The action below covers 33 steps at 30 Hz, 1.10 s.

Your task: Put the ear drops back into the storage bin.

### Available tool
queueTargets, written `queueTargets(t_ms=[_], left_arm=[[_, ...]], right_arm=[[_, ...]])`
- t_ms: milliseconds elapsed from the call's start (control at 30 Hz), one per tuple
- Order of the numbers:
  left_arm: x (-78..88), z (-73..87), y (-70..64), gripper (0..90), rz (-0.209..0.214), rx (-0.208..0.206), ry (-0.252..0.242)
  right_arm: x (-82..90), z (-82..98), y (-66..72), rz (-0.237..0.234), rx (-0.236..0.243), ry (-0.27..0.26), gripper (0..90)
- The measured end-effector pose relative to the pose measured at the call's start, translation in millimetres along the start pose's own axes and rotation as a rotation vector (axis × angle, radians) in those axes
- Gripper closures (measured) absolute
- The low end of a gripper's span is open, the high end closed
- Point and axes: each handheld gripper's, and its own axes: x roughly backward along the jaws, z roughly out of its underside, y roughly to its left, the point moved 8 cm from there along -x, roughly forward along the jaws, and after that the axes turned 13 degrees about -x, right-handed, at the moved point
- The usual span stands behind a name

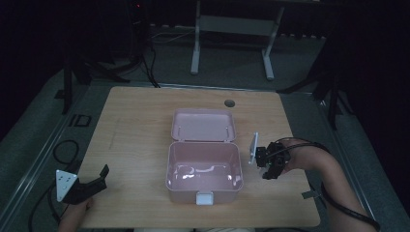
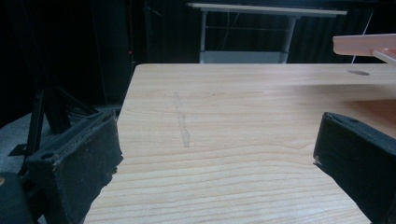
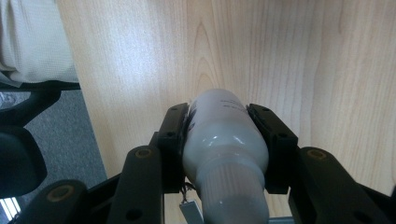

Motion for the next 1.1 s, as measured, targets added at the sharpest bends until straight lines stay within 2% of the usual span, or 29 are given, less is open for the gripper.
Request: queueTargets(t_ms=[233,600,800,1100], left_arm=[[0.0,0.0,0.0,0.9,0.000,-0.001,0.000],[-0.1,0.0,0.0,1.0,0.000,0.000,-0.001],[0.0,-0.1,-0.1,0.9,0.000,-0.002,-0.001],[0.0,-0.1,-0.1,1.0,0.002,0.000,-0.001]], right_arm=[[11.8,-1.3,0.7,0.000,-0.010,0.007,59.7],[30.0,-11.4,2.3,0.008,-0.008,-0.013,59.7],[42.6,-21.3,4.2,0.019,-0.005,-0.028,59.7],[58.6,-45.1,11.0,0.032,0.029,-0.039,59.7]])
